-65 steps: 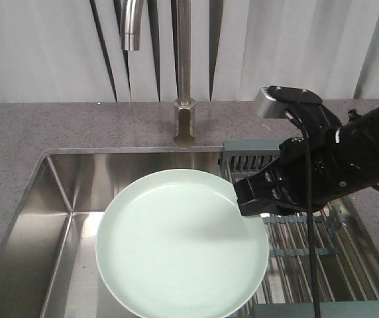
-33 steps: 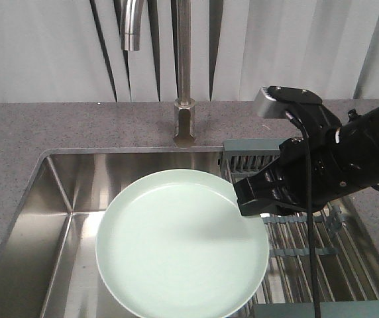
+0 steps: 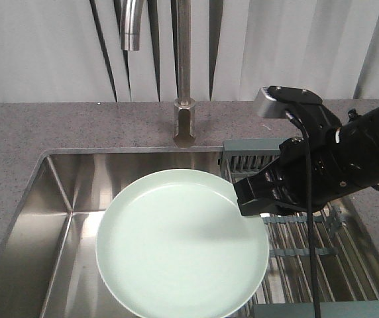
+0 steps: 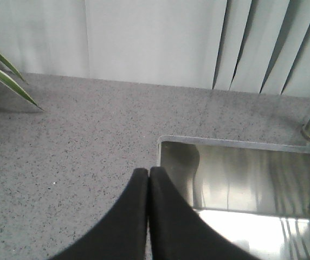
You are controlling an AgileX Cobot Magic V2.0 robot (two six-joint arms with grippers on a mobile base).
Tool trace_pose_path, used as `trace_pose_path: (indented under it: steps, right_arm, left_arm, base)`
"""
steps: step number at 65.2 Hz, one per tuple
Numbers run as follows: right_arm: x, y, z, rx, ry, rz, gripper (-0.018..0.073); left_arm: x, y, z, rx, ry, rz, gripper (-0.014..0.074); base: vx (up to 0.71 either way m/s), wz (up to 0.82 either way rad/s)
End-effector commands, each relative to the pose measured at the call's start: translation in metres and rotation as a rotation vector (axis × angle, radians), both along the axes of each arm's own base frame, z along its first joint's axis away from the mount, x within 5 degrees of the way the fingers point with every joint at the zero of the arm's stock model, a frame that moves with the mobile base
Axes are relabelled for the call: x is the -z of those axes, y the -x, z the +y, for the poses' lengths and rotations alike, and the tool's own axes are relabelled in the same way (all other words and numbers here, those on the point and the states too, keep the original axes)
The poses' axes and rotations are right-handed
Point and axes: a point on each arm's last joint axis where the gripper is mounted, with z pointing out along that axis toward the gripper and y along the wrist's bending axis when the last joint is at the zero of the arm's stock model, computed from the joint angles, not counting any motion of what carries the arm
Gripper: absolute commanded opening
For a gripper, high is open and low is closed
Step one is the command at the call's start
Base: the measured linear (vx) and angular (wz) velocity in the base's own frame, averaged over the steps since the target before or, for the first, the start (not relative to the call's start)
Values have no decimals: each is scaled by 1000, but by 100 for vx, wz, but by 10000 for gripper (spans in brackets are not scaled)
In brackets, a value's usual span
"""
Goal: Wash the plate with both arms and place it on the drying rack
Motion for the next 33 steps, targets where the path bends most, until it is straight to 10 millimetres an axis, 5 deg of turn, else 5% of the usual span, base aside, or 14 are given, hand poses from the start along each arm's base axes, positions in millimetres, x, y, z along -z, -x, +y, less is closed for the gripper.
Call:
trace_pose_path:
  steps: [1,23,33]
  right_arm:
    - [-18,3,0,13,-59,-68,-8]
    - [-18,3,0,13,-59,-68,-8]
    - [-18,3,0,13,-59,-68,-8]
  left_arm:
    - [-14,-11,-1,5,15,-64,20]
    - [-30,-64,1,69,-88,132,431]
    - [-31,-89,-5,174,-125,164,526]
  base:
    - [0,0]
    - [0,0]
    - [0,0]
